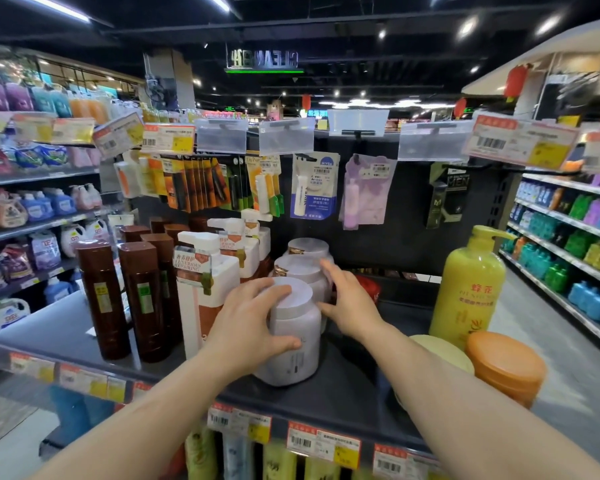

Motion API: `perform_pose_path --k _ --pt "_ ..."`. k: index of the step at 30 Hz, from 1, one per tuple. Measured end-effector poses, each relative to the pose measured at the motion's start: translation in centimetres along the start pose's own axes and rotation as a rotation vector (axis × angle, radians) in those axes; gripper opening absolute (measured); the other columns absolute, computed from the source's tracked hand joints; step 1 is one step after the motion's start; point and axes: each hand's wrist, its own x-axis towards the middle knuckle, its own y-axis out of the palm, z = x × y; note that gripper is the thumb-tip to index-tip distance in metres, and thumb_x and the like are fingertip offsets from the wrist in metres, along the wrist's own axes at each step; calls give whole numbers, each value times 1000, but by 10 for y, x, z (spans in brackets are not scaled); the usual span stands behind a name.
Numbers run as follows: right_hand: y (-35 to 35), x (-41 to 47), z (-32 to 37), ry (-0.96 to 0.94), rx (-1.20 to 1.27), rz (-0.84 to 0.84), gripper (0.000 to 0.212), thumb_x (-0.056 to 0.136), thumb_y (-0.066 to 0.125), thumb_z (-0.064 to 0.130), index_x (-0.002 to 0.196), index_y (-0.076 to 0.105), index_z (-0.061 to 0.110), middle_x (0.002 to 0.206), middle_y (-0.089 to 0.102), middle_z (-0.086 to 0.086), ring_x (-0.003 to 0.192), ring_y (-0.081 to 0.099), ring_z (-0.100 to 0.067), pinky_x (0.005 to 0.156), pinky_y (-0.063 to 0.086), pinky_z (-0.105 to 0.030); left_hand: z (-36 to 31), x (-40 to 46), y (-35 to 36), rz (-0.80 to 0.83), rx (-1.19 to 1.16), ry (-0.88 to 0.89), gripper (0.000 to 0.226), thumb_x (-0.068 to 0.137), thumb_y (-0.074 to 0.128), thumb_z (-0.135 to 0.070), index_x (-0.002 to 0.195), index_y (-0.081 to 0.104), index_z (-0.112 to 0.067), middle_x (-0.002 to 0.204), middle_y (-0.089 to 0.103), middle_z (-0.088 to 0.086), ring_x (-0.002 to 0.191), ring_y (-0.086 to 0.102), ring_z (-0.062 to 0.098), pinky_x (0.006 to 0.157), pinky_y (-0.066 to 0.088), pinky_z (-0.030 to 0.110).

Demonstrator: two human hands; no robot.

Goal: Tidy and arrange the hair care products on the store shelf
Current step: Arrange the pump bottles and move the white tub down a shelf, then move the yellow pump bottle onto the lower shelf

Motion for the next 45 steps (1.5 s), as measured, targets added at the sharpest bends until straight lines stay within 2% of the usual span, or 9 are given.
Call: perform_pose_path --k 5,11,17,20,24,28,34,40,45 --pt "-33 -21 11 26 -7 -149 80 83 73 30 147 27 38 142 41 -2 125 47 -20 104 39 -34 -14 13 -7 -33 -94 68 79 68 73 -60 138 43 -37 150 34 -7 139 24 15 115 22 38" --pt "-74 -69 0 74 -59 -299 71 83 72 38 144 36 34 128 48 0 108 56 -16 97 47 -33 -59 43 7 -38 5 215 82 69 40 -84 137 47 -39 150 38 0 140 27 24 115 19 43" --pt "-137 -111 -47 253 -236 -401 45 81 70 45 121 59 26 120 62 2 107 57 -15 88 47 -30 -124 67 47 3 8 301 69 79 52 -70 140 42 -39 155 30 1 145 15 27 118 12 43" --pt "-167 -115 -78 379 -252 -391 48 80 69 50 120 59 25 122 62 3 110 56 -13 85 44 -29 -145 89 75 74 8 284 72 79 54 -70 142 39 -38 155 29 0 145 15 26 117 12 42" --pt "-194 -102 -109 425 -213 -365 70 73 77 49 132 48 24 127 58 -1 114 55 -17 90 48 -35 -162 125 108 134 -47 253 84 75 62 -68 146 34 -32 153 34 4 143 23 25 118 15 39" --pt "-201 -75 -130 421 -108 -252 97 67 84 42 145 29 27 140 47 -4 124 50 -23 98 49 -43 -182 143 130 196 -205 191 99 71 78 -49 151 22 -28 149 38 3 139 29 25 114 27 43" --pt "-197 -52 -152 328 40 -91 96 70 83 35 145 25 29 135 50 1 121 52 -19 92 51 -34 -194 152 151 379 -394 116 117 73 81 -28 151 -5 -39 153 31 1 138 36 19 107 38 37" --pt "-193 -49 -148 241 62 -118 90 69 83 36 142 29 30 132 51 4 117 52 -15 89 53 -34 -188 148 153 283 -510 83 116 72 82 -20 149 0 -45 149 37 1 130 46 18 100 48 43" --pt "-190 -38 -112 134 75 -151 96 67 83 42 144 27 30 132 52 3 116 53 -14 92 53 -39 -171 142 115 160 -482 115 114 71 82 -24 146 1 -50 149 37 1 130 46 21 101 47 48"
